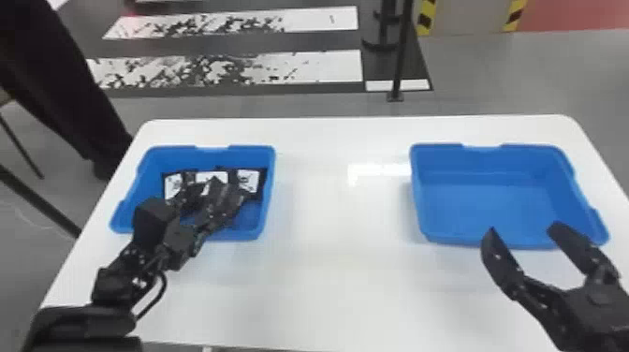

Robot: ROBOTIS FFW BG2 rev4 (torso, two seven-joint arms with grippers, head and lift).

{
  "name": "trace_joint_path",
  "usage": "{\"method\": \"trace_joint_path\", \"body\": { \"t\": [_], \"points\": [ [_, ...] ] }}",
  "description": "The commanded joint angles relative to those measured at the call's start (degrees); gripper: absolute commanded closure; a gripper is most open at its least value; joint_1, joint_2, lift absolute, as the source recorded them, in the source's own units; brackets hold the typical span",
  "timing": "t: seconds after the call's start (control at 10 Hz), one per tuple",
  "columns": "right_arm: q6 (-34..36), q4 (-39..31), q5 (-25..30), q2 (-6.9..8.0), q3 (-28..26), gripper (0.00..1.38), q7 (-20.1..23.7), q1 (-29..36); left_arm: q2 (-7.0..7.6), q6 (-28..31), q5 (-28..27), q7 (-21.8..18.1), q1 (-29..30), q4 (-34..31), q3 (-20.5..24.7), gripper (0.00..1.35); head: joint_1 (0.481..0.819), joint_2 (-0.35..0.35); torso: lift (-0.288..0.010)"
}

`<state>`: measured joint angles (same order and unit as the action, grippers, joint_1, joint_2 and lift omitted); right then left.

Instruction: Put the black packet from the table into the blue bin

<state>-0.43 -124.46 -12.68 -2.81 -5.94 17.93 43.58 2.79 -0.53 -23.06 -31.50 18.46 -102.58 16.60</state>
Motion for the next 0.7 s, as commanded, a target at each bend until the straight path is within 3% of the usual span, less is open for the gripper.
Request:
{"method": "trace_joint_path", "body": {
  "t": [0.0, 0.1, 0.3, 0.6],
  "points": [
    [0.0, -0.1, -0.1, 0.00, 0.0, 0.14, 0.0, 0.0, -1.29, -5.1, 0.2, 0.1, 1.1, 0.0, 2.7, 0.15, 0.695, 0.113, -0.110],
    [0.0, -0.2, -0.1, 0.00, -0.1, 0.14, 0.0, 0.3, -2.94, -9.7, 2.2, 0.4, 2.9, -0.6, 5.0, 0.17, 0.695, 0.124, -0.110],
    [0.0, -0.5, 0.0, 0.00, -0.1, 0.14, 0.0, 0.4, -2.94, -15.4, 7.9, 2.9, 9.4, -4.9, 9.6, 0.17, 0.695, 0.157, -0.110],
    [0.0, -0.8, 0.5, 0.00, -0.1, 0.14, 0.0, 0.4, -2.94, -21.7, 20.7, 10.9, 19.8, -10.3, 7.0, 0.17, 0.695, 0.223, -0.110]
  ]
}}
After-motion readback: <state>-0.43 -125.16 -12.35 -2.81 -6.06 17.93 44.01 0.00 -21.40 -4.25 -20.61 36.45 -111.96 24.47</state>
